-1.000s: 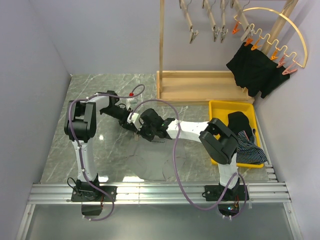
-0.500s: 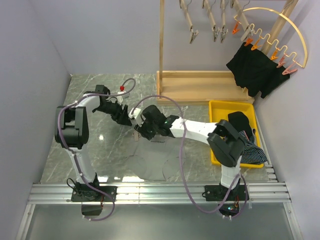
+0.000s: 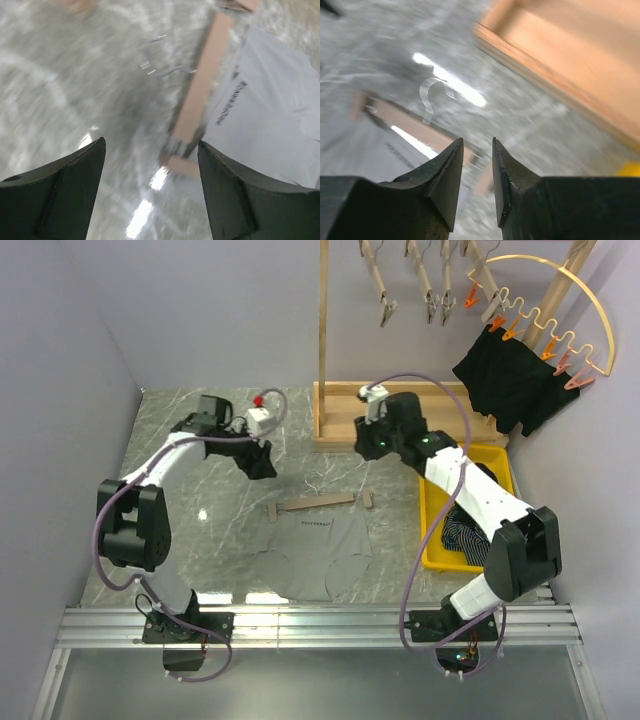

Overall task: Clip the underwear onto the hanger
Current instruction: Clamp the underwear onto the hanger, then open the clamp at the hanger.

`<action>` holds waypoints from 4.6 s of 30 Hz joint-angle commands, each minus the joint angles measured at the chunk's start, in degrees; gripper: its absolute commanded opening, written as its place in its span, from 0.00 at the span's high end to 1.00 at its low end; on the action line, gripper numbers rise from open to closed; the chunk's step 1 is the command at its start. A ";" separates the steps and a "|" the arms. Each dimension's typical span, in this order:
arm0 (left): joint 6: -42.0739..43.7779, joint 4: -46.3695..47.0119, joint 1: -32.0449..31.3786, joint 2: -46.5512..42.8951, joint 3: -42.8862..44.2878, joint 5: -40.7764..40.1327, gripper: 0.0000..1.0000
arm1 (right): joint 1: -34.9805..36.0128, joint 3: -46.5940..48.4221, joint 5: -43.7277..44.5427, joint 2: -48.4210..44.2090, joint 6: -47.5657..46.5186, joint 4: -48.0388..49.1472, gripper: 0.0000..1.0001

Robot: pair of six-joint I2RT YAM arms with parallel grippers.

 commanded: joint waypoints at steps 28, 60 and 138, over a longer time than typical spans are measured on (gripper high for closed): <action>3.07 10.78 -18.12 2.07 -4.71 -7.81 0.23 | -13.25 -0.92 -16.82 19.78 3.13 -12.95 0.80; -1.15 9.03 -18.03 7.25 2.92 -1.76 0.25 | -13.08 -6.28 -24.91 19.18 2.86 -3.81 1.00; -24.88 7.18 -22.95 40.12 32.81 27.78 0.37 | -9.56 -12.44 -23.77 7.31 0.93 0.77 1.00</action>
